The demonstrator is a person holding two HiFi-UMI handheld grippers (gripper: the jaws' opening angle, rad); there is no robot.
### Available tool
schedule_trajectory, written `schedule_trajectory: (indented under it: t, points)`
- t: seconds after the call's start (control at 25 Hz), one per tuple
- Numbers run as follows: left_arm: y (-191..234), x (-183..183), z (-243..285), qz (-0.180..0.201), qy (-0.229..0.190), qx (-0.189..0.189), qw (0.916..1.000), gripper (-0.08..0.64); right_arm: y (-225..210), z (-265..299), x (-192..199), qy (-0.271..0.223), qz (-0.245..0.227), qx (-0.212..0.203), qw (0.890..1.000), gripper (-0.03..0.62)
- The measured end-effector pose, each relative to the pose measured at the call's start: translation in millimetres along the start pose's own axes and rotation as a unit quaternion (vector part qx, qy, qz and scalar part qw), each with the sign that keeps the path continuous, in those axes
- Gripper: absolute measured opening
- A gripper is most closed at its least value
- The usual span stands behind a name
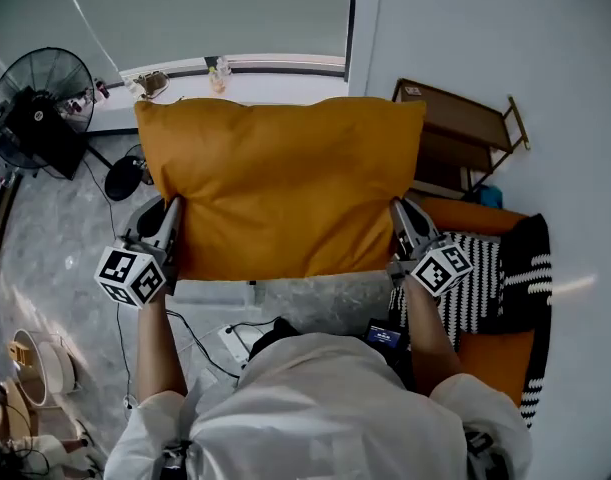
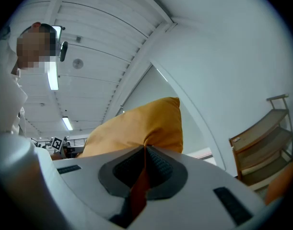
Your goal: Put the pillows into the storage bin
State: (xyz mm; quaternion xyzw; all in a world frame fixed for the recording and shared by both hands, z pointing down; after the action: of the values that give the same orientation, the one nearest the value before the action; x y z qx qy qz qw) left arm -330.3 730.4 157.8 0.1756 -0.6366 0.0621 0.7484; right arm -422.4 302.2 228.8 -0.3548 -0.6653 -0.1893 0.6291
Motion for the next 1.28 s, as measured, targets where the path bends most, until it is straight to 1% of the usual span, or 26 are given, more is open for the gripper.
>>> schedule_trajectory:
  t: [0.16, 0.32, 0.48, 0.6, 0.68, 0.84, 1.04, 1.16, 1.28]
  points:
    - [60, 1, -49, -0.005, 0.000, -0.036, 0.9993, 0.041, 52, 54, 26, 0.011, 0.011, -0.040, 0.999, 0.035]
    - [111, 12, -90, -0.009, 0.006, -0.072, 0.9973, 0.041, 94, 100, 59, 0.033, 0.027, -0.073, 0.996, 0.035]
    - [162, 36, -120, -0.020, 0.018, -0.106, 0.9941, 0.041, 130, 139, 98, 0.061, 0.044, -0.095, 0.993, 0.035]
    - [202, 57, -148, -0.028, 0.028, -0.136, 0.9900, 0.041, 161, 172, 130, 0.087, 0.050, -0.109, 0.989, 0.035]
    - [227, 74, -168, -0.038, 0.035, -0.154, 0.9867, 0.041, 183, 189, 153, 0.104, 0.054, -0.117, 0.986, 0.035]
    - [264, 118, -201, -0.073, 0.051, -0.182, 0.9793, 0.041, 213, 210, 200, 0.144, 0.075, -0.129, 0.978, 0.035]
    - [309, 165, -215, -0.103, 0.072, -0.210, 0.9697, 0.041, 232, 239, 255, 0.186, 0.106, -0.136, 0.967, 0.035]
    - [333, 200, -220, -0.124, 0.096, -0.220, 0.9628, 0.041, 239, 252, 290, 0.219, 0.118, -0.139, 0.959, 0.035]
    - [363, 234, -216, -0.135, 0.124, -0.227, 0.9564, 0.041, 243, 265, 338, 0.249, 0.134, -0.137, 0.949, 0.035]
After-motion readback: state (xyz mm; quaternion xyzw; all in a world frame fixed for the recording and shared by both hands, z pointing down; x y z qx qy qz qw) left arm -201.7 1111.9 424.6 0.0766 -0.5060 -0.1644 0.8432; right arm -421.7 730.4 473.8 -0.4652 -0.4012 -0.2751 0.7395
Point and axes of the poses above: the fingertips, and each gripper's own axes: z forward along the fingers, y to its left, x out of its underside, the point moved 3 cm from there along -z, backward along the fingers, and after that the axes turned 11 degrees about -z, right-handed, at the moved point
